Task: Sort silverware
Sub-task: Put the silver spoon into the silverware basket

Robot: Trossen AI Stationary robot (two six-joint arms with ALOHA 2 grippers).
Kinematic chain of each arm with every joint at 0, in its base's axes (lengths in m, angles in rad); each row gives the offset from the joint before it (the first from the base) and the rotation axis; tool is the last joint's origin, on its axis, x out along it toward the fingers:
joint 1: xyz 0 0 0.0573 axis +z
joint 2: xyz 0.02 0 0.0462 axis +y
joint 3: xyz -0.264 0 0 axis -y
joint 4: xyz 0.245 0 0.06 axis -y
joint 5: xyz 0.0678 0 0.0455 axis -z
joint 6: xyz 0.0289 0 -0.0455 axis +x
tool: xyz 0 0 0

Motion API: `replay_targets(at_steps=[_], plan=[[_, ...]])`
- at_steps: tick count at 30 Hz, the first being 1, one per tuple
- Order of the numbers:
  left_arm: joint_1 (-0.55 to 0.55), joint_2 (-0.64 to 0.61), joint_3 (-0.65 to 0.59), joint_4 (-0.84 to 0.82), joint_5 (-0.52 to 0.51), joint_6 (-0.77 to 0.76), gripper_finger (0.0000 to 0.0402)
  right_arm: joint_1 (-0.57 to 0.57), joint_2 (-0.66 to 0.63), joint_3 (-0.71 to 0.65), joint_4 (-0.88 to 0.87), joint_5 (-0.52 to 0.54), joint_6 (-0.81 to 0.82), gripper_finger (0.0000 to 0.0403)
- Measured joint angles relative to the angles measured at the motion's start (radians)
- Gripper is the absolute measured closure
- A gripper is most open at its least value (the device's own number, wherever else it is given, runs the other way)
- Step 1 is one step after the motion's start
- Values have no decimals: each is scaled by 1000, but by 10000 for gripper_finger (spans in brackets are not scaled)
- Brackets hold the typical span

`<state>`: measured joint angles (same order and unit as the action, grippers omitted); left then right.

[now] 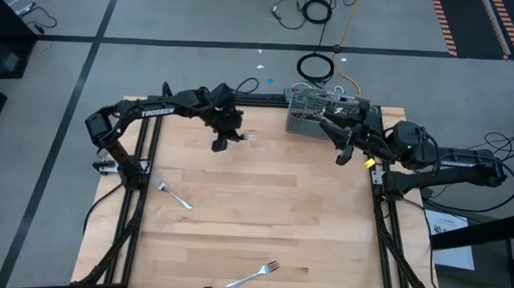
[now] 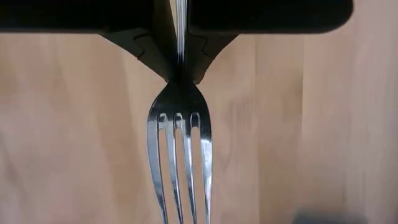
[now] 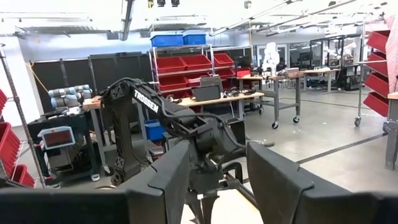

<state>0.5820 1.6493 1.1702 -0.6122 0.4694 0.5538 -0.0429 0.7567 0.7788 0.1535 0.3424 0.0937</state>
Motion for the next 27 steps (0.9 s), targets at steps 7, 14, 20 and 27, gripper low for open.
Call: replay_targets(at_steps=[7,14,20,27], plan=[[-86,0,136,134,105,-121,387,0,0,0,0,0,-5,252],[-157,0,167,541,178,-285,387,0,-15,0,0,1,-9,252],[-186,14,170,918,34,-443,387,0,-46,0,2,9,-8,252],[-185,96,177,1127,-47,-556,388,-1,-76,0,31,30,-4,252]])
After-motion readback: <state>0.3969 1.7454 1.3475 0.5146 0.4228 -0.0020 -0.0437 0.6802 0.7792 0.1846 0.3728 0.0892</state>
